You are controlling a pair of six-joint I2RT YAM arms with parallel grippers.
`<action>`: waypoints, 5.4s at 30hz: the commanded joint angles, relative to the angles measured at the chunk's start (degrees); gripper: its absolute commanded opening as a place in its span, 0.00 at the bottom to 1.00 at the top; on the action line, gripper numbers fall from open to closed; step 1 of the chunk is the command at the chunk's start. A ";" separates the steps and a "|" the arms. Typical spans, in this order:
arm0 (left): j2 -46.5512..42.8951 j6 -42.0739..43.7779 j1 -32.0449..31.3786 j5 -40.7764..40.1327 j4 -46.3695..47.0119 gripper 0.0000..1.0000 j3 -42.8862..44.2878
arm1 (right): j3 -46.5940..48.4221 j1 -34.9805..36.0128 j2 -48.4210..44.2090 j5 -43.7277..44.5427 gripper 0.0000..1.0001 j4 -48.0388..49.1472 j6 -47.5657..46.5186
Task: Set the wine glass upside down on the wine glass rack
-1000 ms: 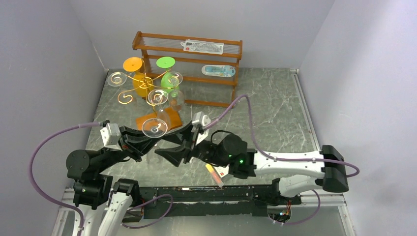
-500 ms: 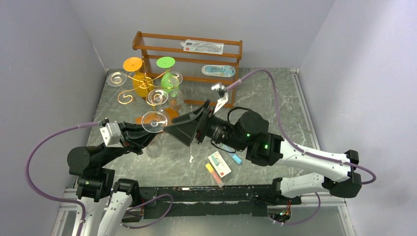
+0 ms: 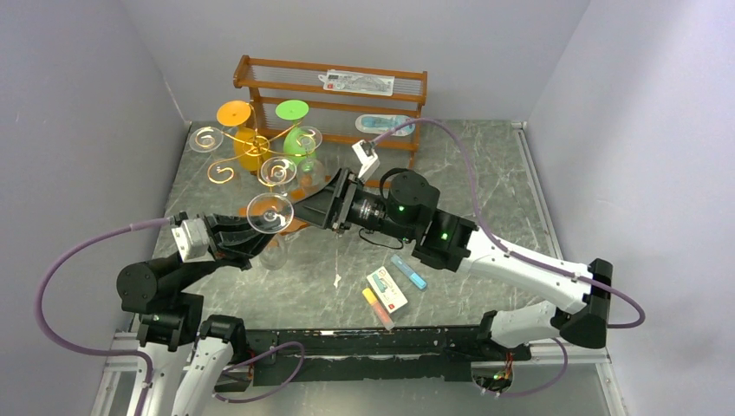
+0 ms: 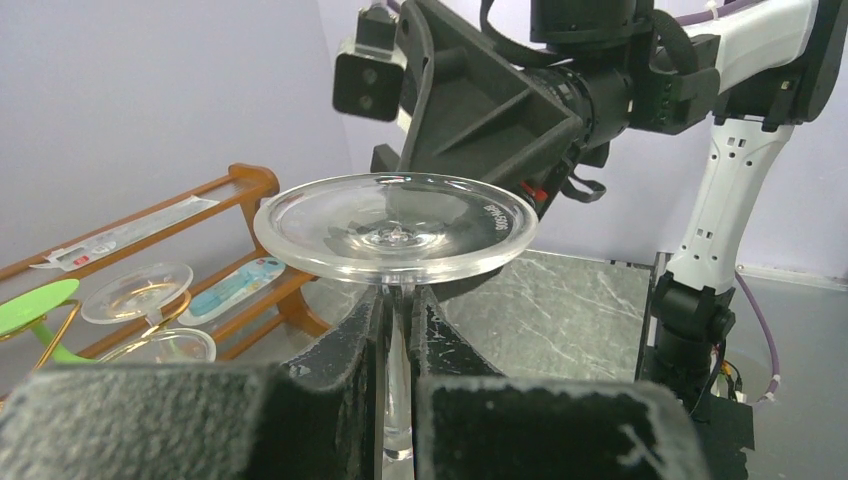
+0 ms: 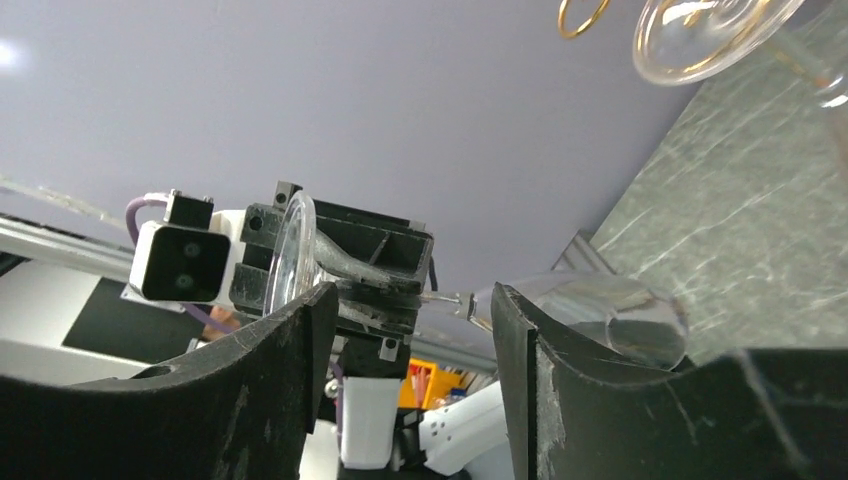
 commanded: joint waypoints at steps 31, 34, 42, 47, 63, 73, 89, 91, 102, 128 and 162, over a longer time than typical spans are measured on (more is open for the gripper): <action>0.04 10.57 -0.26 -1.89 -9.73 0.12 -0.87 | 0.13 -1.98 1.12 -9.93 0.00 7.15 12.21; -0.10 15.09 -0.26 -3.93 -15.90 0.23 -0.21 | 0.86 -2.37 0.35 -9.86 0.00 6.83 13.21; 0.45 15.55 -0.26 -3.90 -17.28 0.32 -2.20 | -1.10 -3.93 -0.28 -12.82 0.00 10.46 18.51; 1.21 13.64 -0.26 -2.18 -13.88 0.26 -2.79 | -3.21 -4.32 0.98 -15.45 0.00 13.79 22.05; 2.27 12.46 -0.26 -0.66 -11.58 0.11 -4.78 | -6.82 -4.44 2.95 -17.12 0.00 19.63 25.98; -3.16 10.45 -0.26 -24.91 -28.06 0.05 -2.66 | -9.37 -6.97 -1.36 -6.29 0.65 8.95 15.45; -2.65 1.88 -0.26 -43.89 -24.64 0.05 -4.38 | -13.96 -7.61 -13.66 14.18 0.70 3.06 -2.17; -1.12 1.96 -0.26 -43.71 -22.95 0.05 -4.79 | -14.29 -7.67 -14.40 14.72 0.70 3.17 -3.07; 5.00 5.44 -0.26 -42.13 -18.45 0.05 -3.32 | -15.27 -7.61 -15.66 16.53 0.69 3.45 -5.13; 17.08 8.07 -0.26 -57.95 -25.34 0.05 3.68 | -15.89 -7.64 -13.71 13.92 0.65 4.83 -3.64; 2.12 11.08 -0.26 -51.82 -13.90 0.05 -8.34 | -17.11 -7.62 -14.49 13.22 0.63 5.35 -3.31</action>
